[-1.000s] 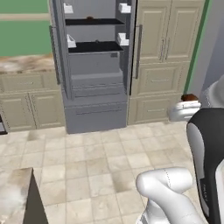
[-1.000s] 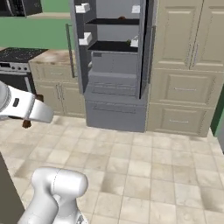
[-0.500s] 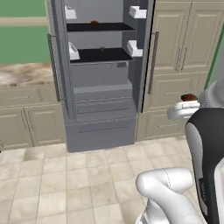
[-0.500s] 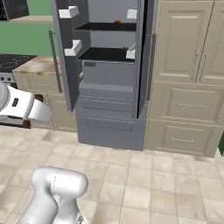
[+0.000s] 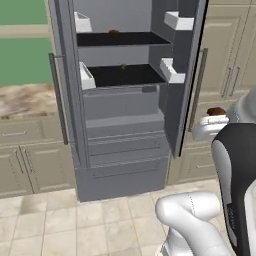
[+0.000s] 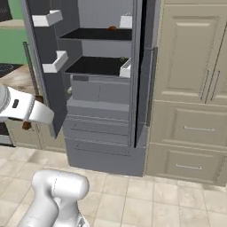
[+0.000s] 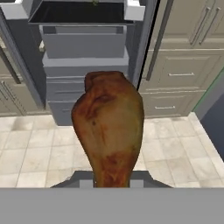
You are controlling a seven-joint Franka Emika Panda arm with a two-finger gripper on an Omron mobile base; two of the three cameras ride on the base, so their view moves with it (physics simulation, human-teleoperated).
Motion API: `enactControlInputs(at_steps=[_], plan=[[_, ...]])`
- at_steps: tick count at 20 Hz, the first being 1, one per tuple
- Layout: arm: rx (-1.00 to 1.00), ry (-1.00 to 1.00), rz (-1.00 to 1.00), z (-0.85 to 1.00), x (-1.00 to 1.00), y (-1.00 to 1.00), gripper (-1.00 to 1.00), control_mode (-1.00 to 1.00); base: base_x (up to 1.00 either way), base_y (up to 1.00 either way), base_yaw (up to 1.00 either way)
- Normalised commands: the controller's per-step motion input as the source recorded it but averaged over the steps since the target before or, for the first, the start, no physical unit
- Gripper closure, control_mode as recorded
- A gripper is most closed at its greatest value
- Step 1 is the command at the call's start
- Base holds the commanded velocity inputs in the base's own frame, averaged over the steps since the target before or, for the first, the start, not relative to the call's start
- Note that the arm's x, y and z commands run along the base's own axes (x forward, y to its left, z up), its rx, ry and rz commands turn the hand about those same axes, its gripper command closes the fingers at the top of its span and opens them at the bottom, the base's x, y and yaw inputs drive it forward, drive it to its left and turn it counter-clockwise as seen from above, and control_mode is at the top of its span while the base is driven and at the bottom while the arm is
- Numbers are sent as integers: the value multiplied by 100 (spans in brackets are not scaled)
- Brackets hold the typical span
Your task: Transport the chicken drumstick and onion to the fridge. Place the chicken drumstick on the rack containing meat and place the onion on the rack containing the vegetable, ensuring meats and vegetables are on different racks.
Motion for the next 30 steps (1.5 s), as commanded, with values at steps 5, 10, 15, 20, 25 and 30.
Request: enactControlInputs(at_steps=[5, 10, 15, 20, 25, 30], plan=[[0, 0, 0, 0, 0, 0, 100, 100, 100, 4, 0], [0, 0, 0, 0, 0, 0, 100, 100, 100, 9, 0], [0, 0, 0, 0, 0, 0, 100, 100, 100, 53, 0], [0, 0, 0, 0, 0, 0, 100, 100, 100, 14, 0], [0, 0, 0, 0, 0, 0, 100, 100, 100, -55, 6], [0, 0, 0, 0, 0, 0, 100, 100, 100, -14, 9]])
